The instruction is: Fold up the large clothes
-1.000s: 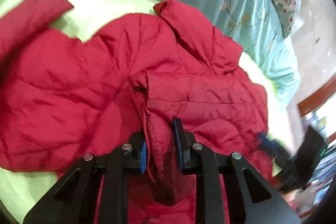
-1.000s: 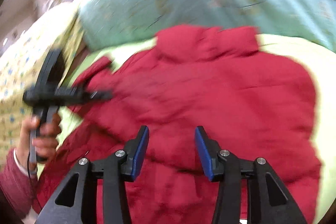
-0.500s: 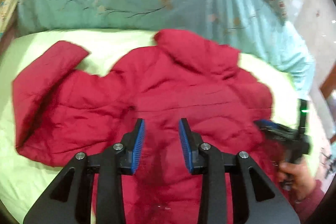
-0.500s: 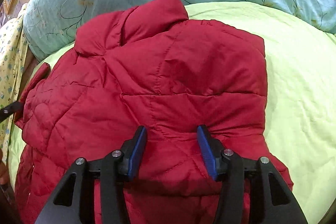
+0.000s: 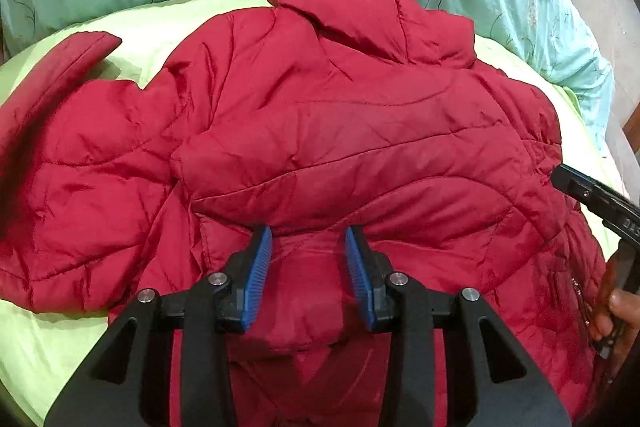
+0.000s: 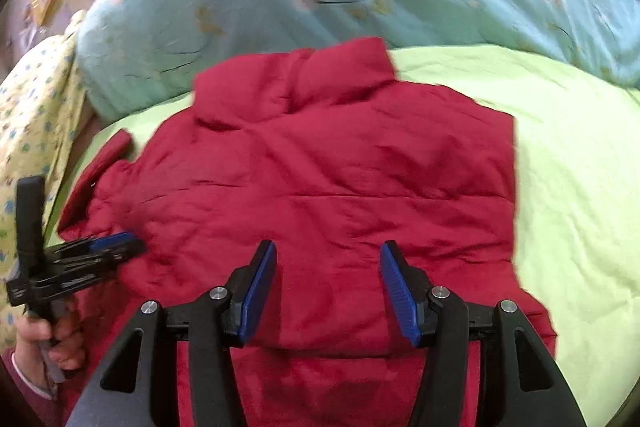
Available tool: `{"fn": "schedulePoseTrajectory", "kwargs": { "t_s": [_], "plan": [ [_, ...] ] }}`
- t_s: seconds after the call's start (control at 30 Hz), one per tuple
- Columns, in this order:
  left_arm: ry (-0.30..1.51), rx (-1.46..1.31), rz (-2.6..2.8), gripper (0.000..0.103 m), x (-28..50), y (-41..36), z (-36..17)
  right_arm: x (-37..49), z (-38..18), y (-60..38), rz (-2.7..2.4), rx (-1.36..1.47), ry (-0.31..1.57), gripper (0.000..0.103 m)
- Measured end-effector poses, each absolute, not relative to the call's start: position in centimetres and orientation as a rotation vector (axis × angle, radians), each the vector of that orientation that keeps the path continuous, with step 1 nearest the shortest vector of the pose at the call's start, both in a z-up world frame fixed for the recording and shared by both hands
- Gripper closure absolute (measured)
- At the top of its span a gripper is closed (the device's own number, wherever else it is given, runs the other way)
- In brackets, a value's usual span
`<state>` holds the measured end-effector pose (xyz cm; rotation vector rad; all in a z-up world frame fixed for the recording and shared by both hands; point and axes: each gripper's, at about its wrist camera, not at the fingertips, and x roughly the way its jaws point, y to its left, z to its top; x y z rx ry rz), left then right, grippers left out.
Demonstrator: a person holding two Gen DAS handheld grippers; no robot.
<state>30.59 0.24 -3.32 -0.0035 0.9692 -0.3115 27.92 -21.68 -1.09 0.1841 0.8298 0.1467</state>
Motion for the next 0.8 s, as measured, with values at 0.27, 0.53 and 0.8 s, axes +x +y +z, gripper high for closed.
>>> {"fn": "schedulePoseTrajectory", "kwargs": {
  "t_s": [0.27,0.53,0.8],
  "plan": [
    [0.974,-0.011,-0.316,0.065,30.3,0.4,-3.8,30.1,-5.4,-21.0,0.146,0.167,0.944,0.046],
    [0.944,-0.005,-0.289,0.041,29.1,0.3,-2.8,30.0,-5.1,-20.7,0.163,0.153,0.94,0.037],
    [0.869,-0.023,-0.259,0.017,27.2,2.0,-0.7,26.6,-1.5,-21.9,0.195,0.257,0.868,0.037]
  ]
}}
